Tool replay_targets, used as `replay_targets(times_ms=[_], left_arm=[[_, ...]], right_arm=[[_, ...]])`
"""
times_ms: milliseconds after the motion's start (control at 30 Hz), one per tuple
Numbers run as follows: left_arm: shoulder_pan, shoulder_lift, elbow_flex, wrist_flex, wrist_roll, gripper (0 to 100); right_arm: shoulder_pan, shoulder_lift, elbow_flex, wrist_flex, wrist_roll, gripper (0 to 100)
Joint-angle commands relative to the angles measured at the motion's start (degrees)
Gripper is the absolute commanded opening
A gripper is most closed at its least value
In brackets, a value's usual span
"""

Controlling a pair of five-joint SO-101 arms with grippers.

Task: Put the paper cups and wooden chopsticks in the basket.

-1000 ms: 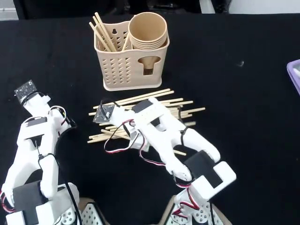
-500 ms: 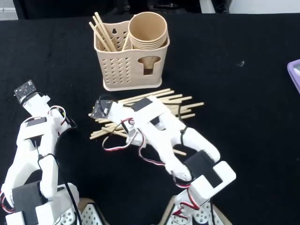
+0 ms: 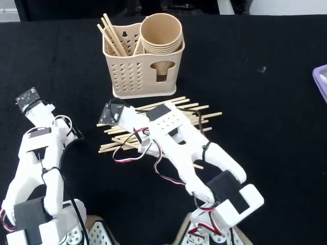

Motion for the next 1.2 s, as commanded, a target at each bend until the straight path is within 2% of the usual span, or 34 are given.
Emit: replay_targets(times_ms=[0, 67, 133, 400, 467, 567, 900, 1167], left_arm=[[-0.1, -0.3, -2.9, 0.3, 0.2, 9], [-0.1, -0.3, -2.9, 0.3, 0.2, 9], [-0.1, -0.3, -2.9, 0.3, 0.2, 9], [-0.1, -0.3, -2.9, 0.3, 0.2, 9], [-0.1, -0.3, -2.9, 0.3, 0.2, 9], [-0.1, -0.3, -2.9, 0.3, 0.2, 9], [-0.1, -0.3, -2.9, 0.2, 0.2, 9], [-0.1, -0.3, -2.9, 0.2, 0.2, 9]], right_arm=[[-0.3, -2.1, -1.0, 0.2, 0.0, 13.3], [-0.4, -0.5, -1.0, 0.2, 0.3, 20.7], [-0.4, 1.6, -1.2, -0.3, 0.4, 23.8], [-0.5, 7.9, -1.3, -4.3, 0.4, 22.8], [-0.5, 7.6, -1.1, -4.3, 0.4, 18.3], [-0.4, 6.9, -1.0, -4.2, 0.0, 1.3], [-0.2, -1.3, 0.3, 4.0, 0.3, 1.1], [-0.4, -4.5, 9.7, -5.5, 0.0, 1.5]])
